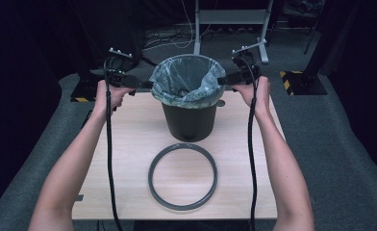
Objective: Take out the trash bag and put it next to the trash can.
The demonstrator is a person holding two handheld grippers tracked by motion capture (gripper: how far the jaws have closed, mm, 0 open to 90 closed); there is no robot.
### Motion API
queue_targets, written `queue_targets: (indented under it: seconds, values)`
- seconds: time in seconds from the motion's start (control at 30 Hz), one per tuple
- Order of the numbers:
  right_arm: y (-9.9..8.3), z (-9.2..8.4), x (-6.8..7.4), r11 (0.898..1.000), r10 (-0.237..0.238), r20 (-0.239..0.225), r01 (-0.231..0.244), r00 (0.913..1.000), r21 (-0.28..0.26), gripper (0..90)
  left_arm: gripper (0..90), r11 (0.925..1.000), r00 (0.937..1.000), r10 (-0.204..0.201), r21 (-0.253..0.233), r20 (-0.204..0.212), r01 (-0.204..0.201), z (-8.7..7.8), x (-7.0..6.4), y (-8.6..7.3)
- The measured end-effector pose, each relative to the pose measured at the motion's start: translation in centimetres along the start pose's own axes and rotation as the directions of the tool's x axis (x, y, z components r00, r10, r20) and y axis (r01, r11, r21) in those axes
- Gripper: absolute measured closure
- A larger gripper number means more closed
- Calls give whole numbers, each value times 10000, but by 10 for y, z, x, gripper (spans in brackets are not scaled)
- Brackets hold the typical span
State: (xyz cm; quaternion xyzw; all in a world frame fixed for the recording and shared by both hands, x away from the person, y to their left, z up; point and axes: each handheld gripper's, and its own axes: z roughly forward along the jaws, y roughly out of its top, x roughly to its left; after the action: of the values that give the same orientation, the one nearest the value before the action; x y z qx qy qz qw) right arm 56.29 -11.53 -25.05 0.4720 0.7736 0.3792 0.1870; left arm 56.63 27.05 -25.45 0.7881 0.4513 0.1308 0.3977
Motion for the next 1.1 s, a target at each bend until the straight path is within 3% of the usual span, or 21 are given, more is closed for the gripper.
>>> queue_targets:
  seconds: [0.17,0.23,0.4,0.53,0.67,0.77,0.93,1.1]
  values:
    - [3,7,-4,9996,278,173,-280,9995,105,305,157,9998,9993,-149,144,-334,154,14,-2,13]
    - [4,10,-7,9991,410,200,-412,9990,64,373,235,9993,9987,-276,228,-421,286,19,-2,17]
    - [6,19,-10,9961,876,67,-877,9961,62,384,313,9981,9956,-289,522,-893,336,30,-1,24]
    - [13,25,-8,9955,913,228,-918,9956,226,416,373,9969,9947,-289,706,-986,359,39,0,25]
    - [17,32,-1,9956,724,627,-759,9954,555,490,495,9974,9950,-104,703,-994,174,43,-4,26]
    - [19,36,4,9960,502,877,-563,9949,693,568,570,9972,9900,256,738,-1390,-154,43,-11,29]
    - [20,35,8,9972,406,1318,-485,9904,568,682,660,9949,9743,819,748,-2099,-675,42,-21,32]
    - [21,32,12,9990,324,1614,-369,9863,251,761,721,9947,9660,930,646,-2414,-797,40,-25,34]
